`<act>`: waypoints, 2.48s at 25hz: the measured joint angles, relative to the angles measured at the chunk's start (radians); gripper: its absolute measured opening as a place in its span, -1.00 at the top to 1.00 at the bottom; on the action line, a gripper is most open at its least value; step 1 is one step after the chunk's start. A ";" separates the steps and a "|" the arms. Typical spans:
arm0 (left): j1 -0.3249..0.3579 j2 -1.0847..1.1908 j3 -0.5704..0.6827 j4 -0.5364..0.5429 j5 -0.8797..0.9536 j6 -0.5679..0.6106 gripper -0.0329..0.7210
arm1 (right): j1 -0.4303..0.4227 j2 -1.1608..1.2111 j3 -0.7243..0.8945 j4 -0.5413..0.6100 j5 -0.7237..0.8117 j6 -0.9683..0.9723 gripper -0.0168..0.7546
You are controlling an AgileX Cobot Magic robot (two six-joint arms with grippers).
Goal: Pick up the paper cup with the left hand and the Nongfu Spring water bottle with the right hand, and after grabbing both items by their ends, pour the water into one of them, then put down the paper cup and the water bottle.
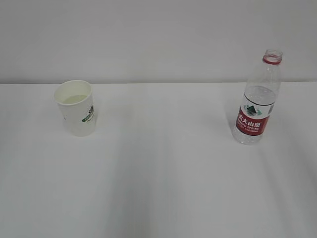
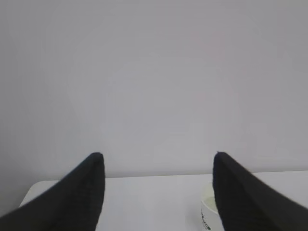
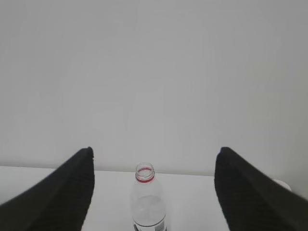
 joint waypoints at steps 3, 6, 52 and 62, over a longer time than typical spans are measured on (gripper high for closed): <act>0.000 -0.040 0.000 0.000 0.046 0.000 -0.45 | 0.000 -0.036 0.000 0.000 0.060 -0.015 -0.57; 0.000 -0.079 -0.002 0.000 0.073 0.000 -0.41 | 0.000 -0.068 0.000 0.000 0.110 -0.019 -0.57; 0.000 -0.230 -0.064 -0.375 0.746 0.319 -0.32 | 0.000 -0.319 -0.011 0.008 0.775 -0.057 -0.57; 0.000 -0.230 -0.036 -0.428 0.795 0.321 -0.29 | 0.001 -0.319 -0.011 0.009 0.815 -0.057 -0.57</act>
